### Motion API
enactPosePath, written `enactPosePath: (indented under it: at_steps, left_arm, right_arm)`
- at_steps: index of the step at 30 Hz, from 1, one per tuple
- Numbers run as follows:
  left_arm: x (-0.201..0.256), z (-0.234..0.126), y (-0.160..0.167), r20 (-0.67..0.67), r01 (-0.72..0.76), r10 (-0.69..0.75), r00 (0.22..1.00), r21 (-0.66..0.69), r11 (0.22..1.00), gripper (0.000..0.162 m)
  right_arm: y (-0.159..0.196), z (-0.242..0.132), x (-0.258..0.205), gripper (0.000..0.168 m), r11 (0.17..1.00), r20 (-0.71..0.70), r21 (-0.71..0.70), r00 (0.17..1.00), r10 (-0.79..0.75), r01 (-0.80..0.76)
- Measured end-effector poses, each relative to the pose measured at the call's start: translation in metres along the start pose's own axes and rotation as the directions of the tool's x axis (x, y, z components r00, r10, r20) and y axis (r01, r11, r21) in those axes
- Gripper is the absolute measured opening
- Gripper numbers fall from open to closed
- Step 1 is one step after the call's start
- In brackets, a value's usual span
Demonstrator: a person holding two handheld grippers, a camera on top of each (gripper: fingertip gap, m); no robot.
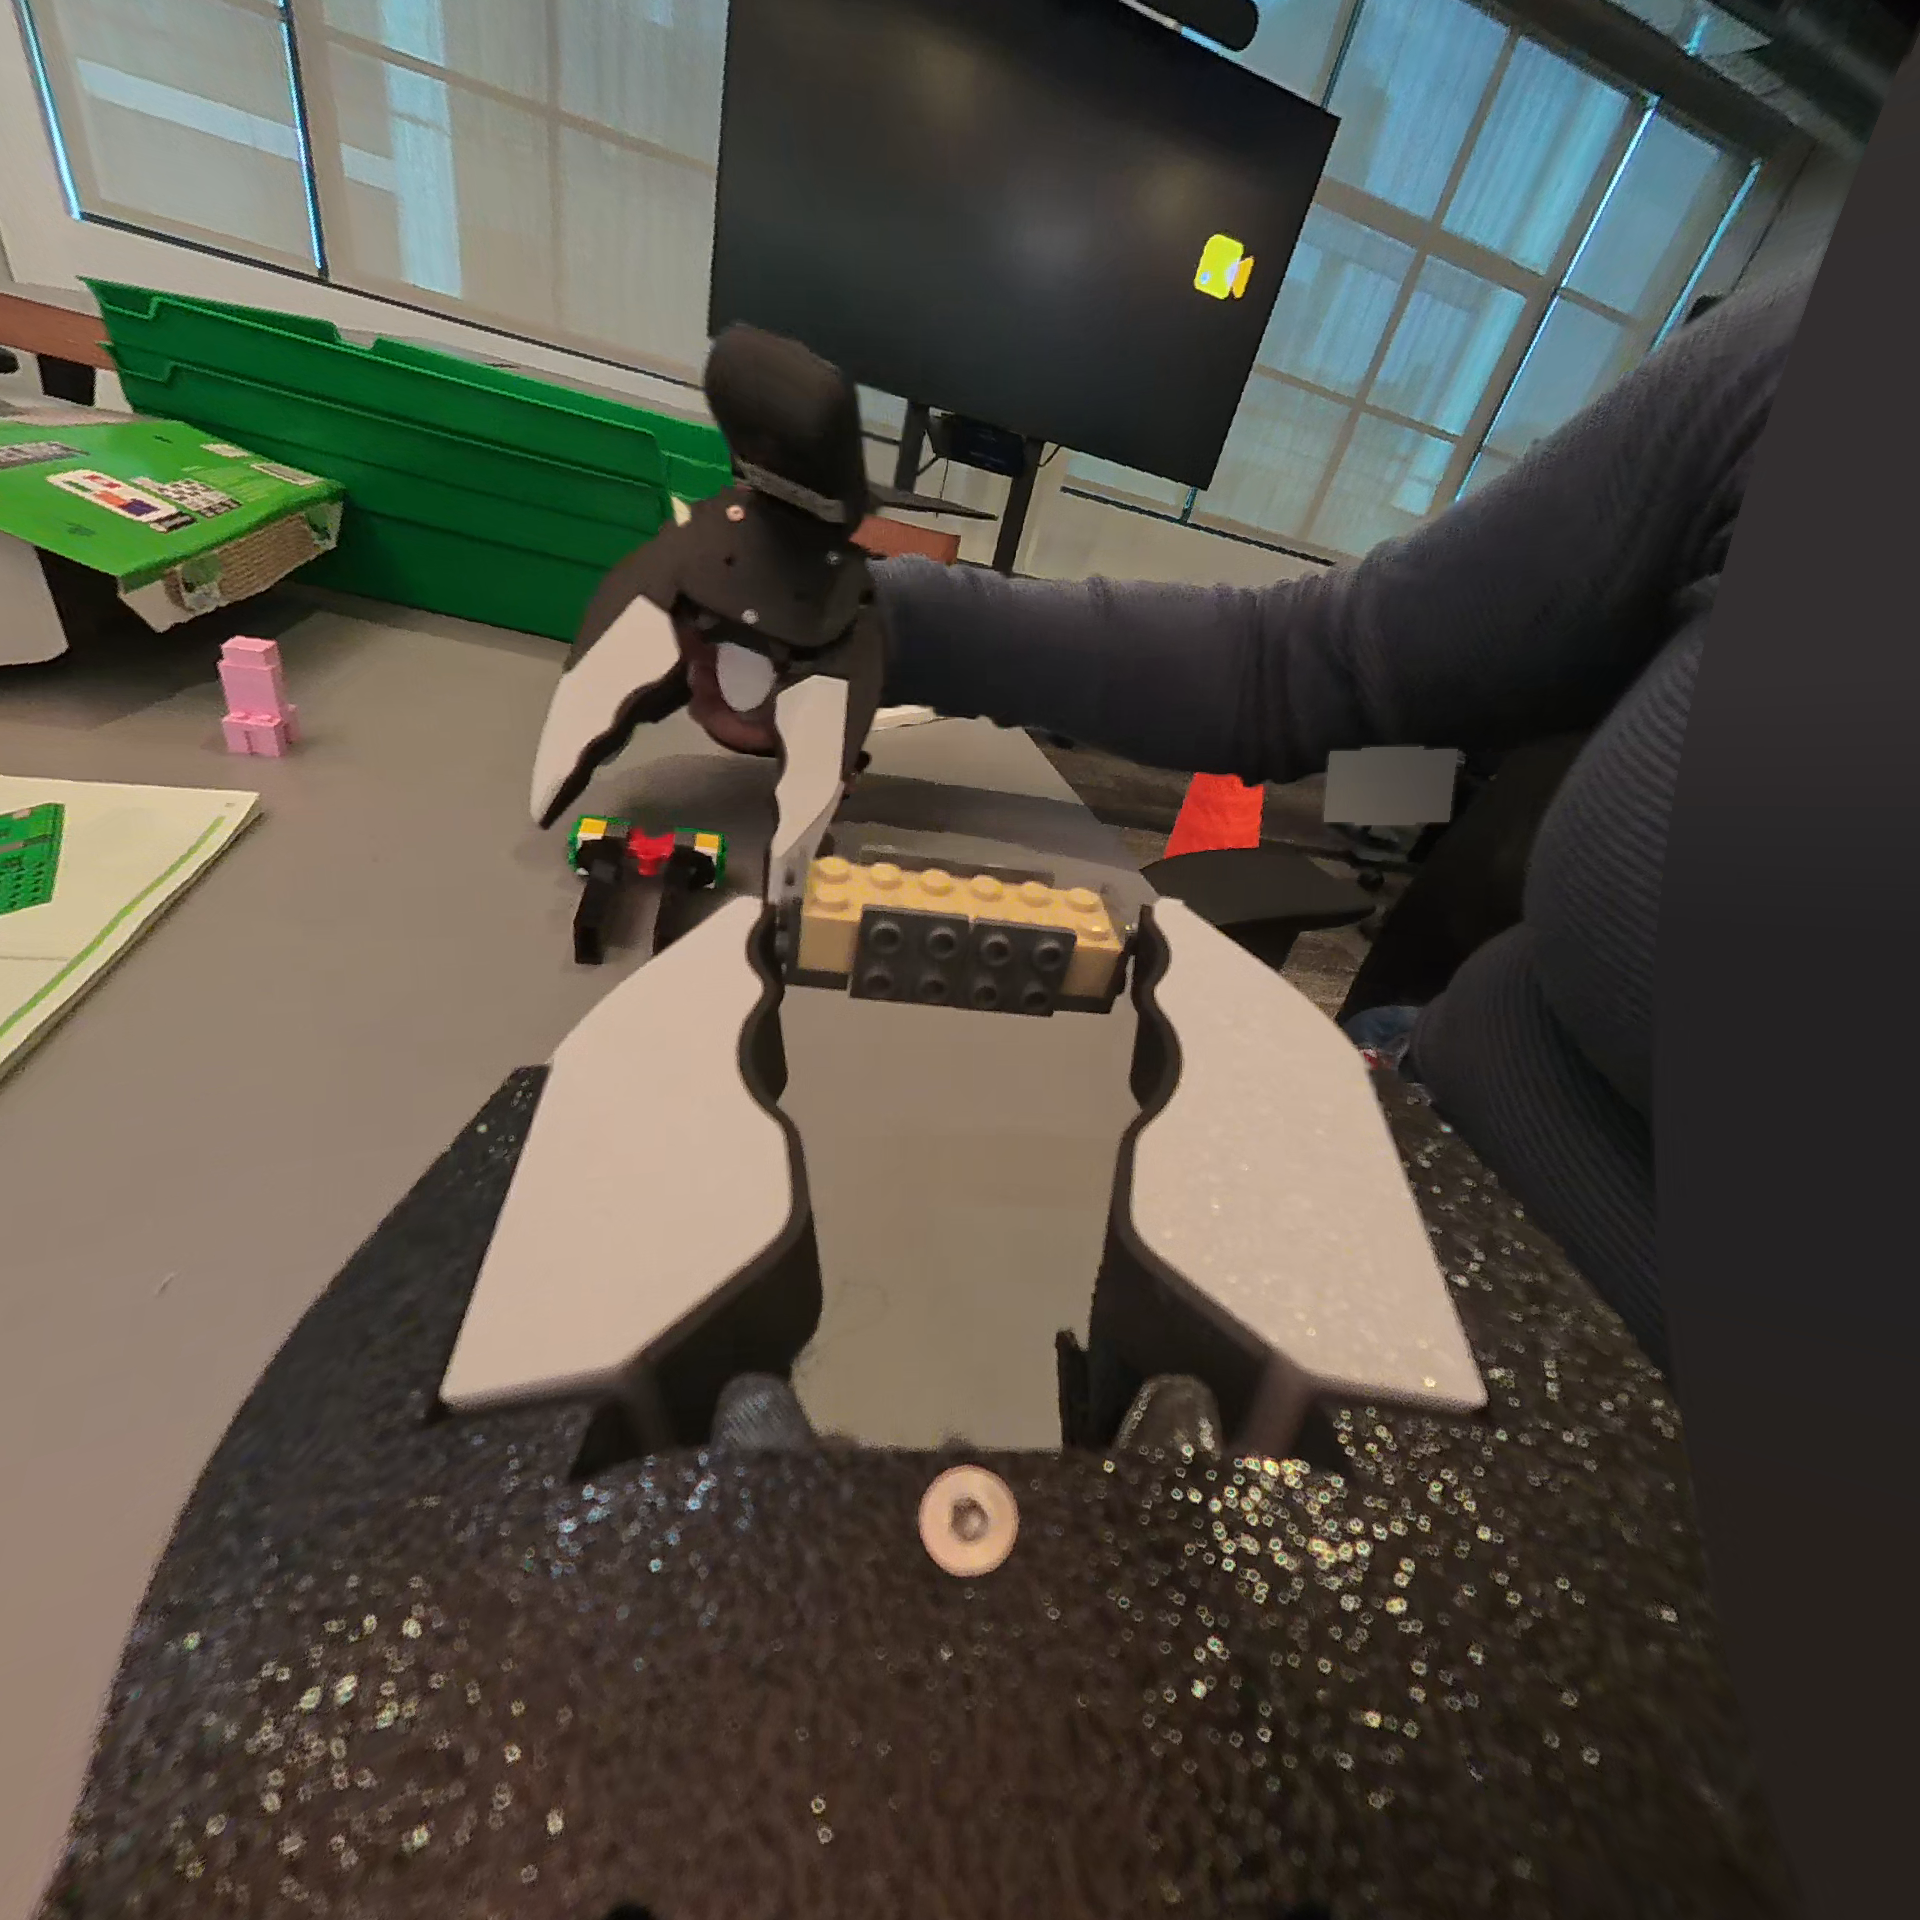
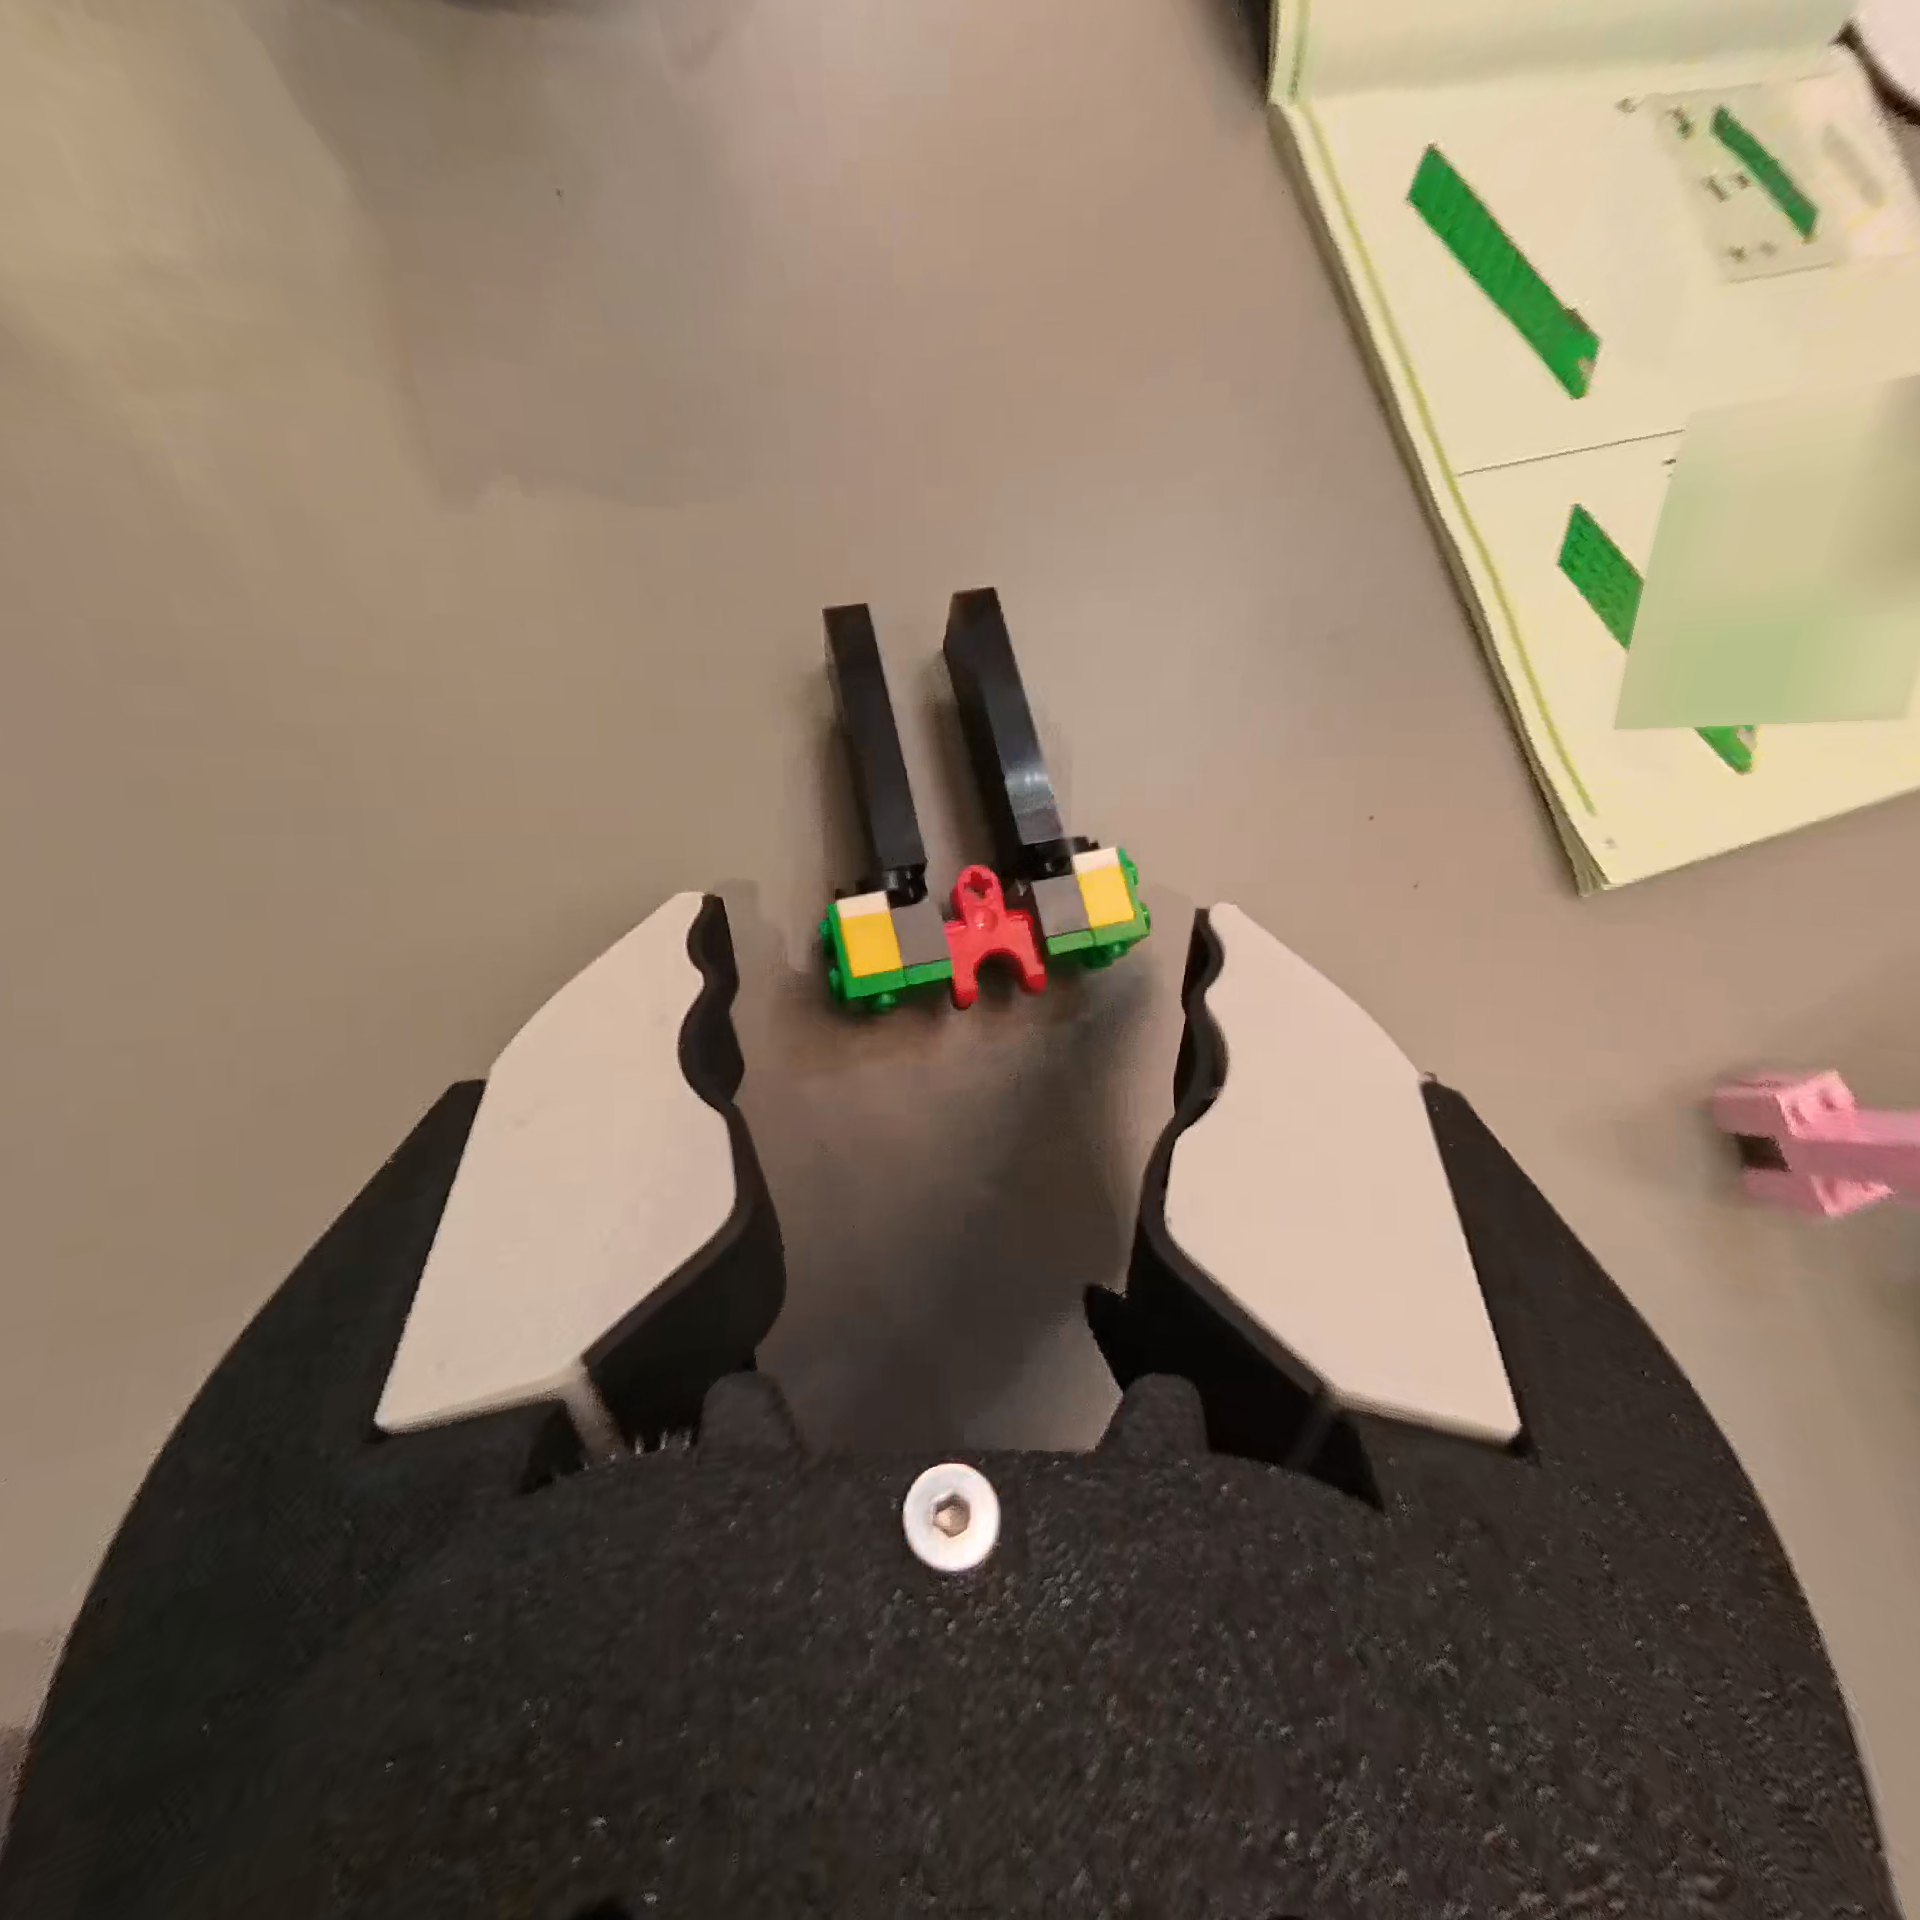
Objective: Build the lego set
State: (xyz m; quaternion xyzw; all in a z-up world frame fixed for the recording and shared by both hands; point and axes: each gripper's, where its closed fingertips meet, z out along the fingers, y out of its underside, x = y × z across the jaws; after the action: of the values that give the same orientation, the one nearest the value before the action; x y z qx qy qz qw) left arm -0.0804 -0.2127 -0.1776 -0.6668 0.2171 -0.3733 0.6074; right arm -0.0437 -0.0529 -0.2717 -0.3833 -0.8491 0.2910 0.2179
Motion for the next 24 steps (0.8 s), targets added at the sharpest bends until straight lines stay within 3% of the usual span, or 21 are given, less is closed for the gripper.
enactPosePath:
  at_steps: [6, 9, 14, 19, 24]
  left_arm:
    - [0.000, -0.001, -0.001, -0.006, 0.013, -0.013, 1.000, 0.010, 1.000, 0.065]
    - [-0.002, -0.002, -0.003, -0.003, 0.025, -0.025, 1.000, 0.022, 0.999, 0.064]
    - [-0.009, -0.003, -0.003, 0.049, 0.039, -0.040, 0.998, 0.022, 0.999, 0.064]
    - [-0.033, -0.003, 0.021, 0.261, -0.016, 0.067, 0.963, -0.193, 0.981, 0.064]
    - [-0.037, 0.001, 0.035, 0.292, -0.011, 0.099, 0.951, -0.291, 0.957, 0.064]
  right_arm:
    - [-0.002, 0.005, 0.003, 0.072, 0.997, 0.082, 0.066, 0.996, 0.024, -0.029]
    - [-0.002, 0.002, 0.004, 0.061, 0.996, 0.060, 0.083, 0.998, 0.013, -0.018]
    - [-0.006, 0.000, 0.001, 0.061, 0.997, 0.031, 0.077, 1.000, -0.007, 0.004]
    - [-0.023, -0.002, -0.004, 0.061, 0.994, -0.032, 0.052, 0.995, -0.094, 0.096]
    - [-0.047, -0.006, -0.010, 0.061, 0.983, -0.056, 0.009, 0.982, -0.181, 0.182]
